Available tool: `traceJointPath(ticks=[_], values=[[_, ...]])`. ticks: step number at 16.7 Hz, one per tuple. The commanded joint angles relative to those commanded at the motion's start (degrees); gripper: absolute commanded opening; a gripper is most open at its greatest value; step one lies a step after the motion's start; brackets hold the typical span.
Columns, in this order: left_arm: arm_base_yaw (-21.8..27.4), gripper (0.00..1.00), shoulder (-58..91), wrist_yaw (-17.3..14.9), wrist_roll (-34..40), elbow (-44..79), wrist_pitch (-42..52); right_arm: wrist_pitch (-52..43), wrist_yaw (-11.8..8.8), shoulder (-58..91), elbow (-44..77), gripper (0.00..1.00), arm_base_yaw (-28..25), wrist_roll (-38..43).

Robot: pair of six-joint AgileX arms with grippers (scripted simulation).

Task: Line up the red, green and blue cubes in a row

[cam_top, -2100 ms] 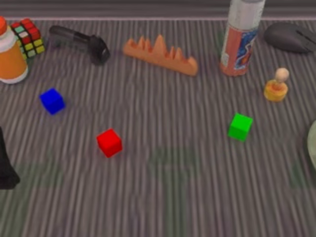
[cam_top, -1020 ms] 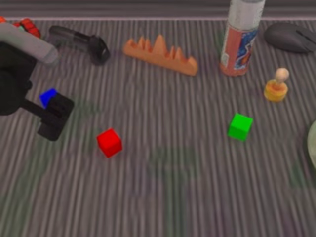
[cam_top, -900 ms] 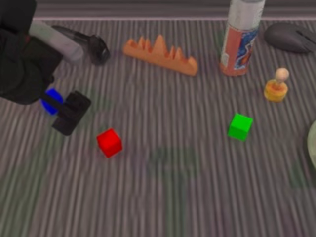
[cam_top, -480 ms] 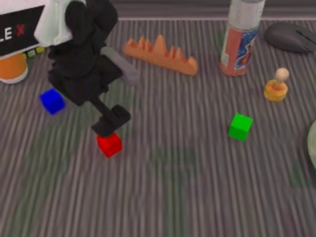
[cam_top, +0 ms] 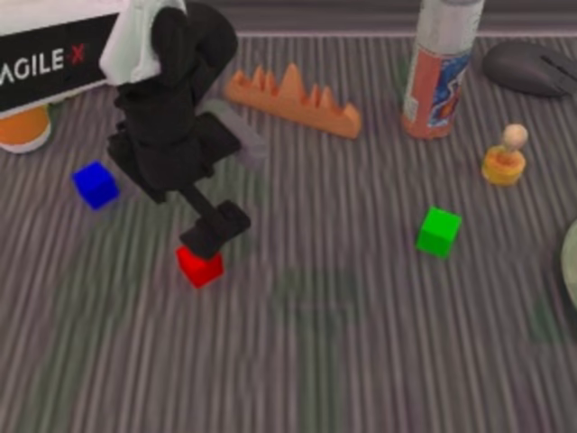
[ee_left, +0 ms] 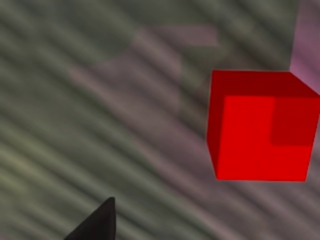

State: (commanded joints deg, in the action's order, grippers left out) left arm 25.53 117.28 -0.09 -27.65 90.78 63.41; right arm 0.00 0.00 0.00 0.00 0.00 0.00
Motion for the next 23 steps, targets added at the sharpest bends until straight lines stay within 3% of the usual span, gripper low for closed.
traceJointPath(ticks=[10,15,23], values=[[0.2,1.0,7.01,-0.07,-0.25,-9.77,-16.86,0.0,0.0,0.0,0.0,1.0,0.0,0.0],[0.2,1.0,7.43,-0.07,-0.26,-10.28,-17.63,0.0,0.0,0.0,0.0,1.0,0.0,0.0],[0.2,0.4,7.43,-0.07,-0.26,-10.28,-17.63,0.0,0.0,0.0,0.0,1.0,0.0,0.0]])
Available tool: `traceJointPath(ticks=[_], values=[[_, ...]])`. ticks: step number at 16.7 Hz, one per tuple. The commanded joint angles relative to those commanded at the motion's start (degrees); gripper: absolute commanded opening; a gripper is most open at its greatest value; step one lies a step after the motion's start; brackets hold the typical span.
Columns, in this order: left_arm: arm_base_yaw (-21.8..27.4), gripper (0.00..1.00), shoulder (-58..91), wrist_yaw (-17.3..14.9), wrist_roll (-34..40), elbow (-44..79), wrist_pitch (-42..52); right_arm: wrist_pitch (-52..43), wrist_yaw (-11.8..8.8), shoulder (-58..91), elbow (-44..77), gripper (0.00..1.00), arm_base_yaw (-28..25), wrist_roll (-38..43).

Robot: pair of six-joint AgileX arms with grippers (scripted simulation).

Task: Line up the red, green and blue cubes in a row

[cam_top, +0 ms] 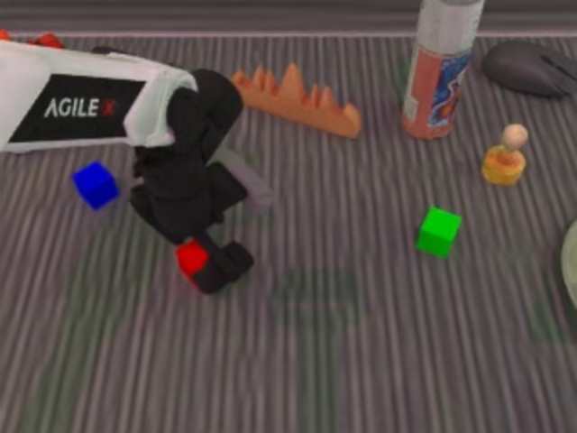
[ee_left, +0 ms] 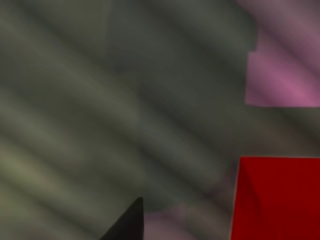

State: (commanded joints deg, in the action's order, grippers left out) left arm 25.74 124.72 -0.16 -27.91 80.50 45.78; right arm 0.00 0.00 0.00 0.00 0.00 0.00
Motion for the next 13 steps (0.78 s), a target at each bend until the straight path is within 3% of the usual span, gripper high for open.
traceJointPath(ticks=[5,13], values=[[0.0,0.02,0.0,0.0,0.0,0.0,0.0,0.0,0.0,0.0,0.0,1.0,0.0,0.0],[0.0,0.0,0.0,0.0,0.0,0.0,0.0,0.0,0.0,0.0,0.0,1.0,0.0,0.0]])
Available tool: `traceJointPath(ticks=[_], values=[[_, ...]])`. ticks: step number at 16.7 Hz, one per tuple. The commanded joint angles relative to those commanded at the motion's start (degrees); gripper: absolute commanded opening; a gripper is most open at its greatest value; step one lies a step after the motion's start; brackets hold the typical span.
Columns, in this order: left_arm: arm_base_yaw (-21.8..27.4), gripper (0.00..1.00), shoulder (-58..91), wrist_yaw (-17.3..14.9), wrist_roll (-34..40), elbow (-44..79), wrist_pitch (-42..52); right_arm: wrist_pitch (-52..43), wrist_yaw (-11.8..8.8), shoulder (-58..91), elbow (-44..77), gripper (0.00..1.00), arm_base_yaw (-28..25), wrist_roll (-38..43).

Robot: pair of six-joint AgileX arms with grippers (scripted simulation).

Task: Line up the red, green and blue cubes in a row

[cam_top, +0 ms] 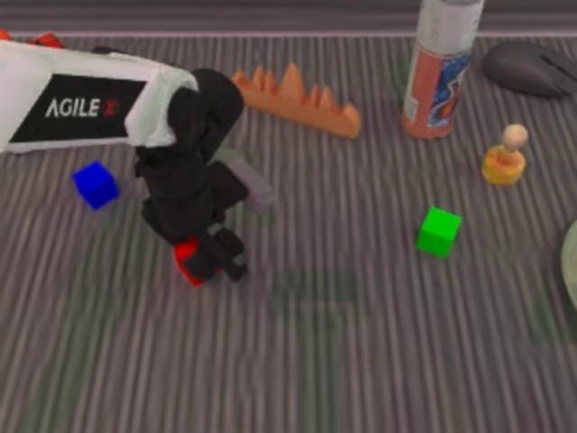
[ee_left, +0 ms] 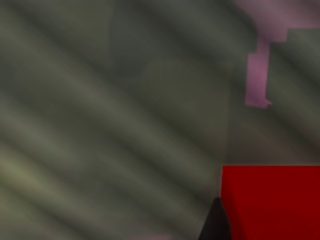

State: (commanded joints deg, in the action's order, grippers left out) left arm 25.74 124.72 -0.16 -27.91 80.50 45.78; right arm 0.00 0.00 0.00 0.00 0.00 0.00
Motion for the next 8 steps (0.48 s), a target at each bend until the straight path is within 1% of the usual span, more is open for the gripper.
traceJointPath(ticks=[1,4,8], values=[[0.0,0.0,-2.38,-0.92,0.59,0.68,1.24,0.0,0.0,0.0,0.0,1.0,0.0,0.0],[-0.01,0.0,-3.15,-0.95,0.42,2.48,3.61,0.0,0.0,0.0,0.0,1.0,0.0,0.0],[-0.79,0.0,-6.21,-0.9,0.67,7.41,12.46,0.0,0.0,0.0,0.0,1.0,0.0,0.0]])
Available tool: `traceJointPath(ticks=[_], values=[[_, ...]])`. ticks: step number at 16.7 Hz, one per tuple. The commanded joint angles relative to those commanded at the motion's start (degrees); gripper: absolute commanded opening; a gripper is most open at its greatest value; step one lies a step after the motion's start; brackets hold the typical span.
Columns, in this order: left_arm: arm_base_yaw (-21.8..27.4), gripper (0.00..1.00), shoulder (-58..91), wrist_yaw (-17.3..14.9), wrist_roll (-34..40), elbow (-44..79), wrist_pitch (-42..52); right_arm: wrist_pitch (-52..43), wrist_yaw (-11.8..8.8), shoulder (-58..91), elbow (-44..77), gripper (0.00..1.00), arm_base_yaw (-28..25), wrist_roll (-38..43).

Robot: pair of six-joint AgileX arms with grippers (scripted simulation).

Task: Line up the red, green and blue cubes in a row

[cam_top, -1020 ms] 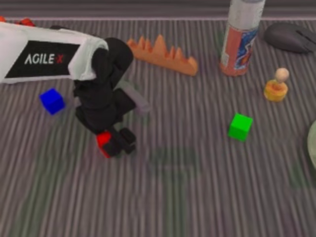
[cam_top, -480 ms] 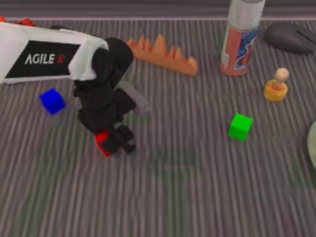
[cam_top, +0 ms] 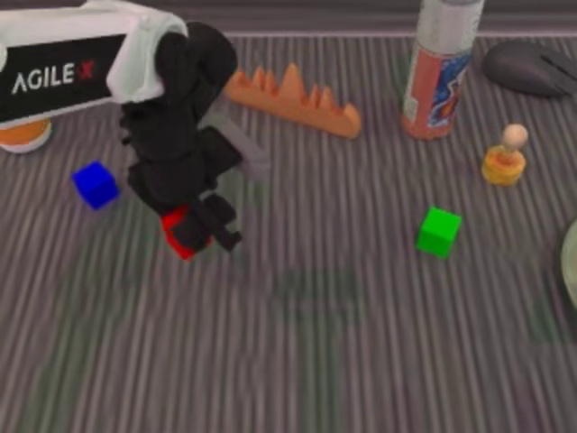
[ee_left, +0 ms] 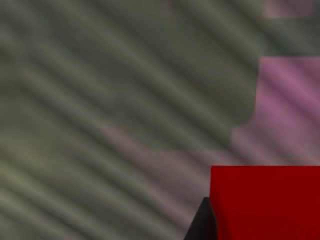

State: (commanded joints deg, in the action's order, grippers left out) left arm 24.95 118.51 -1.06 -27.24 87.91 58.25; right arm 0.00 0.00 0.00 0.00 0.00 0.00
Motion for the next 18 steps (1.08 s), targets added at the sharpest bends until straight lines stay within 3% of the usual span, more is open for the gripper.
traceJointPath(ticks=[9,18], values=[[0.92,0.0,-1.67,-0.01,-2.19,1.6,2.87,0.0,0.0,0.0,0.0,1.0,0.0,0.0],[8.27,0.0,-6.05,-0.48,-23.86,-1.03,5.03,0.0,0.0,0.0,0.0,1.0,0.0,0.0]])
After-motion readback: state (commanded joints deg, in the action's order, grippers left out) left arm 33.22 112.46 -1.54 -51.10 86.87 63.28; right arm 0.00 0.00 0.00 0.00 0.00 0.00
